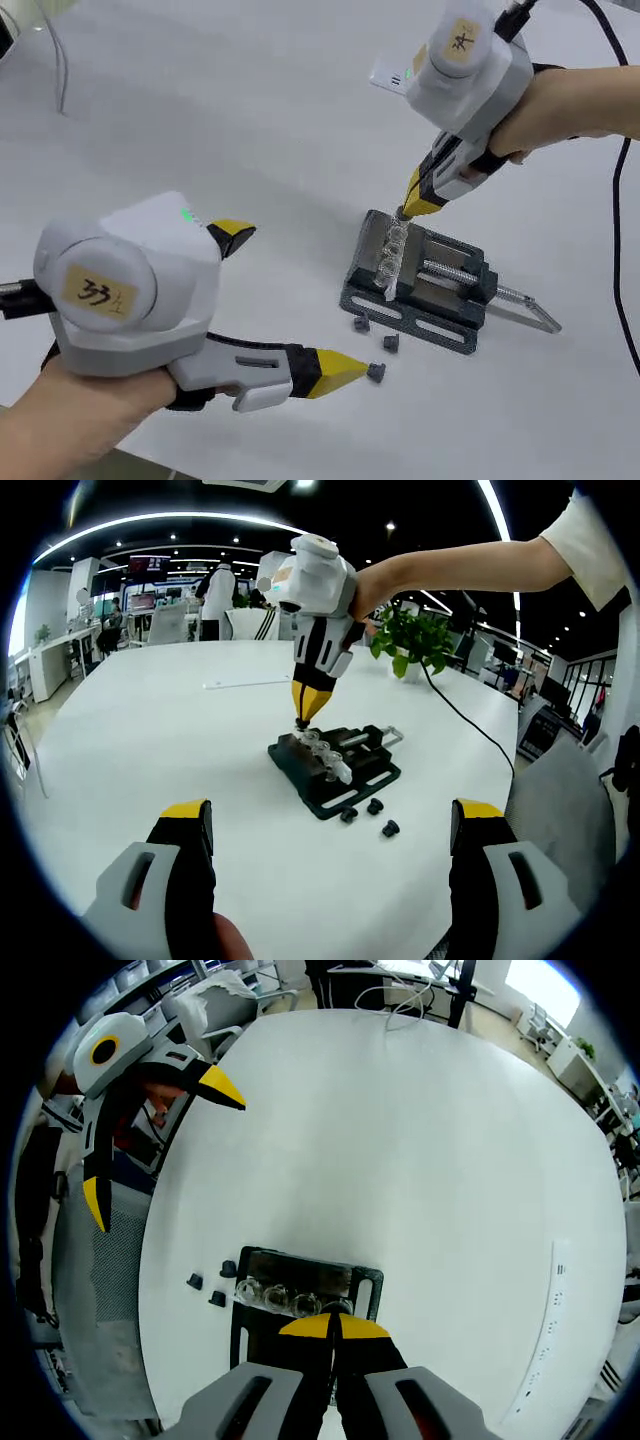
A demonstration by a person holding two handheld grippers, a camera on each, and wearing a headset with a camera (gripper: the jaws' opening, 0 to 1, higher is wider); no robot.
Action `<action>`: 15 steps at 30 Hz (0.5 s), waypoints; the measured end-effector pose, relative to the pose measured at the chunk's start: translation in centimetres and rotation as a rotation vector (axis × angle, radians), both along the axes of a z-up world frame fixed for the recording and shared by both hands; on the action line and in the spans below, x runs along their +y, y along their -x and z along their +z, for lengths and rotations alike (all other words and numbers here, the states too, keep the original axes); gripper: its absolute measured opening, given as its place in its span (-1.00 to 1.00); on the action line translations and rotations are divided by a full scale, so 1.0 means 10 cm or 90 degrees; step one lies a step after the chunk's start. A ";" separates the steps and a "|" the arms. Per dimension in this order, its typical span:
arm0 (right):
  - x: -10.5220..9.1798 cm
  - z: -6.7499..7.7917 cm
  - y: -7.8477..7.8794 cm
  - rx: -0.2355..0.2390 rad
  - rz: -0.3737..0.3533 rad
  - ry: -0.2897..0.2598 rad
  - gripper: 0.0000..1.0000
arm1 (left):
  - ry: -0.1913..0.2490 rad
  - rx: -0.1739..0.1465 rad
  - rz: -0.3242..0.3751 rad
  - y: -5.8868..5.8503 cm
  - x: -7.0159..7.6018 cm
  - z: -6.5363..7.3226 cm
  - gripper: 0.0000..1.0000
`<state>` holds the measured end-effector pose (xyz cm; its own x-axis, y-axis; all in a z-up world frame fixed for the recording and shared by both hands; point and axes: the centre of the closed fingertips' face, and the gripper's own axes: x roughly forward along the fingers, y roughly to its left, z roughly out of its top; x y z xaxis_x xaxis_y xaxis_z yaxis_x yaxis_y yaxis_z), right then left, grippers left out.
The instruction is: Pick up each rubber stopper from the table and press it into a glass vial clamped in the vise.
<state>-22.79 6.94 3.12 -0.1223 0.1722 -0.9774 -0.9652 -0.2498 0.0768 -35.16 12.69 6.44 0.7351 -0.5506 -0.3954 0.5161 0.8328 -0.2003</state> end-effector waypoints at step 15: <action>0.02 0.01 -0.03 -0.002 -0.013 -0.024 -1.00 | -0.003 -0.003 0.002 -0.02 0.01 0.02 0.98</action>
